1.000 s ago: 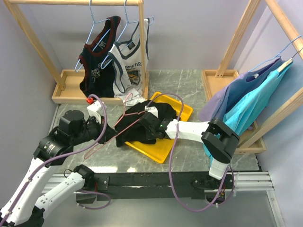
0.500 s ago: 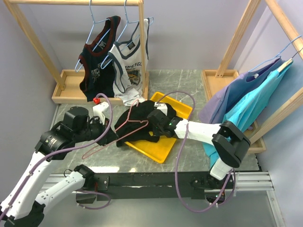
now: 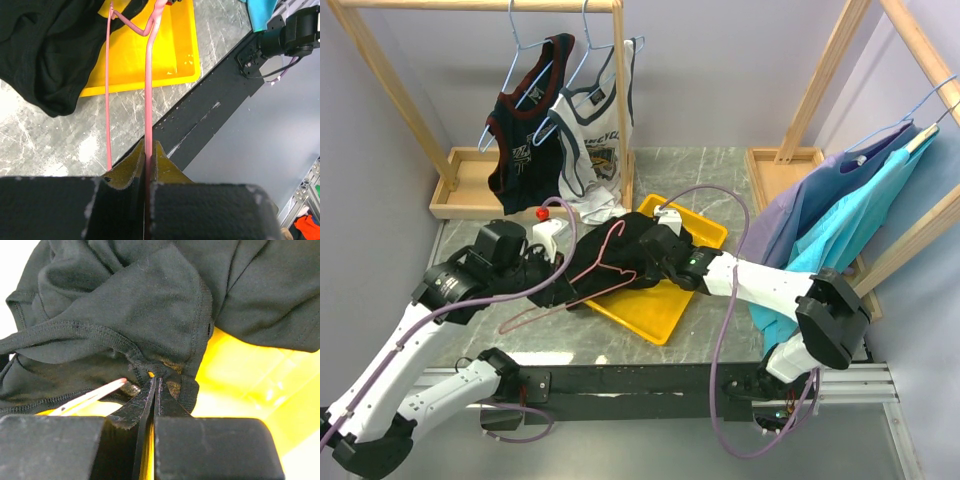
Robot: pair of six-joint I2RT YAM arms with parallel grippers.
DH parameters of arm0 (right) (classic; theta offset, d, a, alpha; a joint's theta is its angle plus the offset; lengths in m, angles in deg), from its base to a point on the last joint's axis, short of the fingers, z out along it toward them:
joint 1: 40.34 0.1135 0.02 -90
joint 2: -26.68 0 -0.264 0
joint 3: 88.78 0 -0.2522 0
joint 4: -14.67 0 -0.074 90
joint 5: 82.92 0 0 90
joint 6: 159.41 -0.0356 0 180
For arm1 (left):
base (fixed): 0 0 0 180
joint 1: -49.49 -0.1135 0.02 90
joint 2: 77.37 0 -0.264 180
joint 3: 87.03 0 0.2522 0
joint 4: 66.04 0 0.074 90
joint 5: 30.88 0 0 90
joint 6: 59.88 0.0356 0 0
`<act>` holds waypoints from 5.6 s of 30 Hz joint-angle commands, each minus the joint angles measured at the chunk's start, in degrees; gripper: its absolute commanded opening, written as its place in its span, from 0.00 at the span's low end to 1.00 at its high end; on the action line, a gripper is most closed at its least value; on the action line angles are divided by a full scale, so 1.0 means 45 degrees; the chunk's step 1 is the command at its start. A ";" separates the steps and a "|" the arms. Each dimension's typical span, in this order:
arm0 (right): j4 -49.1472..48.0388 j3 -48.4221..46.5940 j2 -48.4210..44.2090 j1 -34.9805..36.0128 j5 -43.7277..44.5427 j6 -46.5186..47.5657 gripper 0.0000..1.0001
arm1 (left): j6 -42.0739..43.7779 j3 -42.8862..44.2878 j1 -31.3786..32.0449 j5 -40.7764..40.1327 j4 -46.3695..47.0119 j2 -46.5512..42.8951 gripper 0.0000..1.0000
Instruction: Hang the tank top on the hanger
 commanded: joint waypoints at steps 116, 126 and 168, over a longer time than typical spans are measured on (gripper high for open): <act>-0.1786 -0.1913 -0.1156 0.1190 0.5561 0.3533 0.00 | -0.6115 -0.7052 0.0872 -0.7497 0.8356 0.0442 0.51; -0.1630 -0.2127 -0.1098 0.1190 0.5620 0.3514 0.00 | -0.5568 -0.6701 0.1204 -0.7301 0.8747 0.1654 0.47; 0.0831 -0.5428 0.1676 0.0740 0.9252 0.2401 0.00 | -0.5939 -0.5354 0.1438 -0.7204 0.6833 -0.0943 0.01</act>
